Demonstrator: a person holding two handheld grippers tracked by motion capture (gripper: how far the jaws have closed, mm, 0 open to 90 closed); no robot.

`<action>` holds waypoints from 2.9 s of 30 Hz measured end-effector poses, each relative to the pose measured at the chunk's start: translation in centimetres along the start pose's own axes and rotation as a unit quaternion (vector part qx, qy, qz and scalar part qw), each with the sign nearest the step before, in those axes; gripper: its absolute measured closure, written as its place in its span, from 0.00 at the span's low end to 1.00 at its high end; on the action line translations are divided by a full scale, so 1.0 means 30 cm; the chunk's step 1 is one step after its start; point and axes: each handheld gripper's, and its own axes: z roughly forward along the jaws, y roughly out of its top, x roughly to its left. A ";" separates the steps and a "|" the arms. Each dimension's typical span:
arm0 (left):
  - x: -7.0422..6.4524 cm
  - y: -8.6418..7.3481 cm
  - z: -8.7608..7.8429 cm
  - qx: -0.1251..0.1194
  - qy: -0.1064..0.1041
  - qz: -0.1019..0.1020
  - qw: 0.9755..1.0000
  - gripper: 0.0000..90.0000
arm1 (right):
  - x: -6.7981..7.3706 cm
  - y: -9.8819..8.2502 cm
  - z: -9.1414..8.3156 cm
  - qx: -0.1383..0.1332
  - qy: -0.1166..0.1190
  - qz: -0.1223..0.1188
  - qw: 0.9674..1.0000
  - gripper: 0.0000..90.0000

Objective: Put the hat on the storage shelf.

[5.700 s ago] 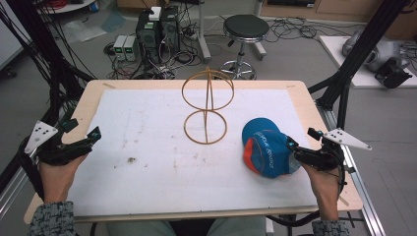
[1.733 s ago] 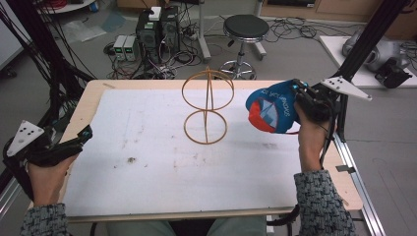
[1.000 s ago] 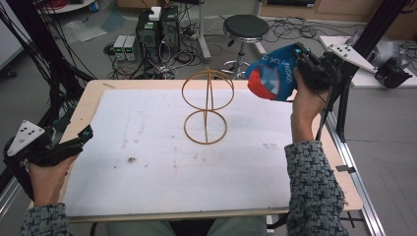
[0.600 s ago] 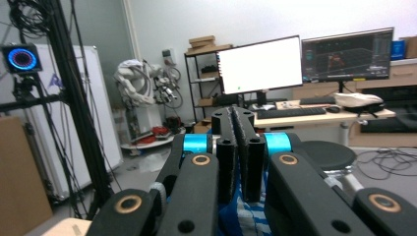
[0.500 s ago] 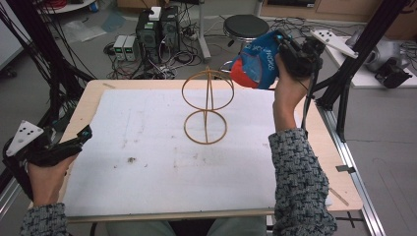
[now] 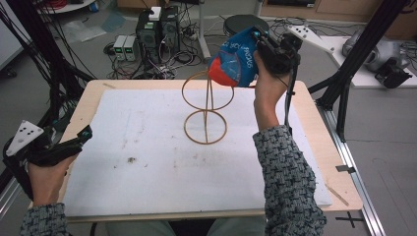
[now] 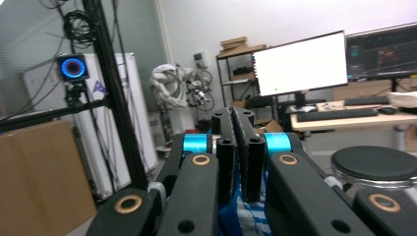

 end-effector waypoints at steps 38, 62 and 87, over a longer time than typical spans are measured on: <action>-0.005 0.000 0.004 0.004 -0.003 0.004 1.000 0.20 | 0.109 -0.226 -0.015 0.104 0.091 0.009 0.990 0.98; -0.006 -0.003 0.008 0.005 -0.004 0.002 1.000 0.20 | 0.152 -0.294 0.008 0.126 0.115 0.019 0.985 0.98; -0.006 -0.007 0.011 0.008 -0.007 0.003 1.000 0.20 | 0.153 -0.325 0.051 0.108 0.073 -0.038 0.991 0.90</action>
